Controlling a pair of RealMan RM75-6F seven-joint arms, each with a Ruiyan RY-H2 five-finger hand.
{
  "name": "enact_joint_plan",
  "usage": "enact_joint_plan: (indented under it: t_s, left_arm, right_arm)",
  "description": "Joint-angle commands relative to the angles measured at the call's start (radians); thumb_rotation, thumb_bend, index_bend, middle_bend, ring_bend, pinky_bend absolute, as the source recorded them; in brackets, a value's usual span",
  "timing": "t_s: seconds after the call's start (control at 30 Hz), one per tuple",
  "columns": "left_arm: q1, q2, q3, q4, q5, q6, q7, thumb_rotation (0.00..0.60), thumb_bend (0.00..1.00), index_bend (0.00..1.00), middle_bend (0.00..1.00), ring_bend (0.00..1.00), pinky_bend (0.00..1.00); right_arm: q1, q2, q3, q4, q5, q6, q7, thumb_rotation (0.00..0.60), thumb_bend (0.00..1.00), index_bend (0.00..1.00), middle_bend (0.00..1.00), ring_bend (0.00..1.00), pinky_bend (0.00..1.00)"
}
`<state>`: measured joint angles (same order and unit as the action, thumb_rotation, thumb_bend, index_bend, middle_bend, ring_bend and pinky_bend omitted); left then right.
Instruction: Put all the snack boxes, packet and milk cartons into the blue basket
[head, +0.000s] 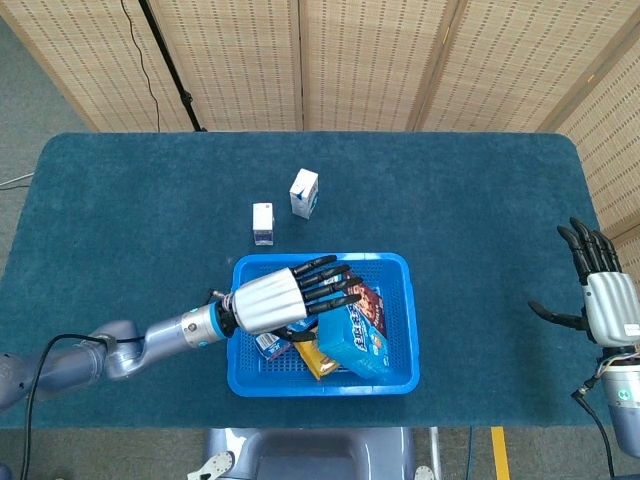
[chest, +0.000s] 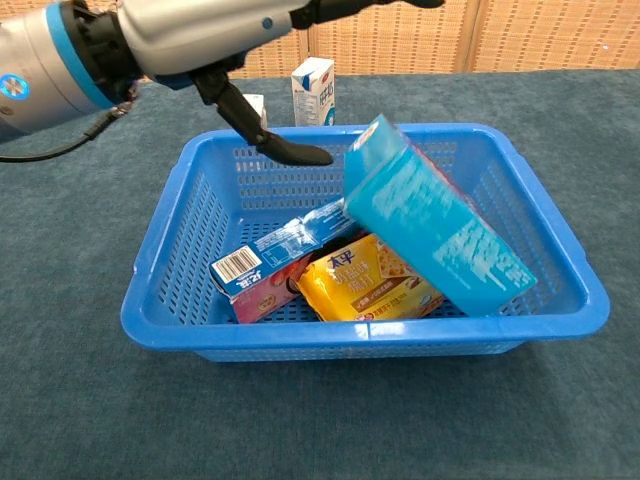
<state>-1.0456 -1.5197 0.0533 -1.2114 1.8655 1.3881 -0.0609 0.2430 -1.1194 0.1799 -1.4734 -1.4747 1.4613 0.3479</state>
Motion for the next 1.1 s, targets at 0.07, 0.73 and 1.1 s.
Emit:
enact_joint_plan:
  t_s: [0.07, 0.73, 1.1]
  left_arm:
    - [0.055, 0.091, -0.001, -0.085, -0.046, 0.003, 0.003, 0.277, 0.07, 0.0, 0.0, 0.0, 0.05]
    - [0.114, 0.335, -0.159, -0.236, -0.606, -0.411, 0.064, 0.214, 0.04, 0.0, 0.0, 0.0, 0.0]
    - [0.025, 0.264, -0.215, -0.137, -0.789, -0.626, 0.169, 0.22, 0.03, 0.0, 0.0, 0.0, 0.0]
  right_arm:
    - [-0.001, 0.001, 0.001, -0.003, 0.0, 0.001, -0.003, 0.6, 0.0, 0.0, 0.0, 0.0, 0.0]
    - [0.008, 0.003, -0.011, -0.023, -0.017, -0.02, -0.002, 0.6, 0.0, 0.0, 0.0, 0.0, 0.0]
    - [0.008, -0.008, 0.001, -0.007, 0.005, -0.02, -0.014, 0.6, 0.0, 0.0, 0.0, 0.0, 0.0]
